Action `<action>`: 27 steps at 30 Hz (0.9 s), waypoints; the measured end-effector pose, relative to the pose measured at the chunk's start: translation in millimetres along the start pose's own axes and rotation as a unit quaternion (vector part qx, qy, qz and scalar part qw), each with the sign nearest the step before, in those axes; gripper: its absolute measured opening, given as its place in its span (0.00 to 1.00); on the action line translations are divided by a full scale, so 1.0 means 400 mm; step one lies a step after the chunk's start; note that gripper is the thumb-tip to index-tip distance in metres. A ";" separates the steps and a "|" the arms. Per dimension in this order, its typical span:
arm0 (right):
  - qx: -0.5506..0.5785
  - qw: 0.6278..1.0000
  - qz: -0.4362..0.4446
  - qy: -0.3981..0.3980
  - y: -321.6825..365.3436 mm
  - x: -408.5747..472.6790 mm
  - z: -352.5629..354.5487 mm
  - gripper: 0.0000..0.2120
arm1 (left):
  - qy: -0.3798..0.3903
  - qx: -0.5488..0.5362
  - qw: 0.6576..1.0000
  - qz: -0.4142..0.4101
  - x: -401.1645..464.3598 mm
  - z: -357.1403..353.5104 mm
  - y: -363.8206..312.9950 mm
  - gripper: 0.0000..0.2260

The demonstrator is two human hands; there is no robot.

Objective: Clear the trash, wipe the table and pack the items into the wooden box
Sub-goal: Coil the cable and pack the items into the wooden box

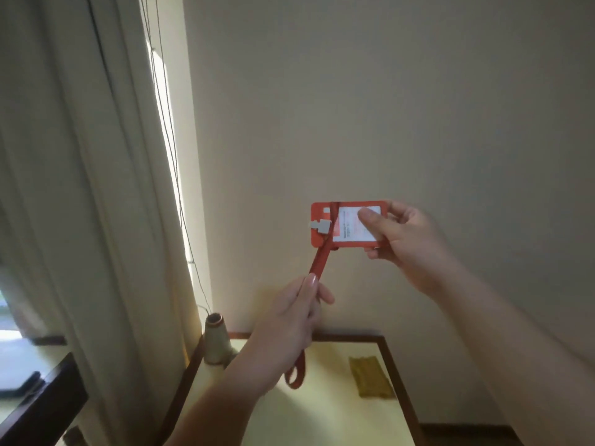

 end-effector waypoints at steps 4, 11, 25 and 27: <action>0.102 0.992 -0.031 0.066 0.019 -0.037 -0.024 0.14 | 0.032 0.122 0.992 -0.017 -0.017 -0.019 -0.004 0.20; 0.055 0.917 -0.125 0.375 -0.086 -0.233 -0.098 0.14 | 0.147 0.405 0.899 0.075 -0.002 0.046 -0.066 0.14; 0.051 0.985 -0.159 -0.033 -0.344 -0.241 -0.098 0.13 | 0.135 0.355 0.919 0.104 -0.219 0.009 0.142 0.17; 0.105 0.982 -0.154 0.010 -0.332 -0.265 -0.121 0.12 | 0.102 0.246 0.950 0.163 -0.261 0.004 0.252 0.18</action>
Point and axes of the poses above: each hand's wrist, its own x-axis towards the middle knuckle, its own z-axis out of the back of the hand, y = z × x, the point moved 6 cm from there along x, towards the middle knuckle, and after that the axes turned 1 degree about -x, right-handed, at the moved point
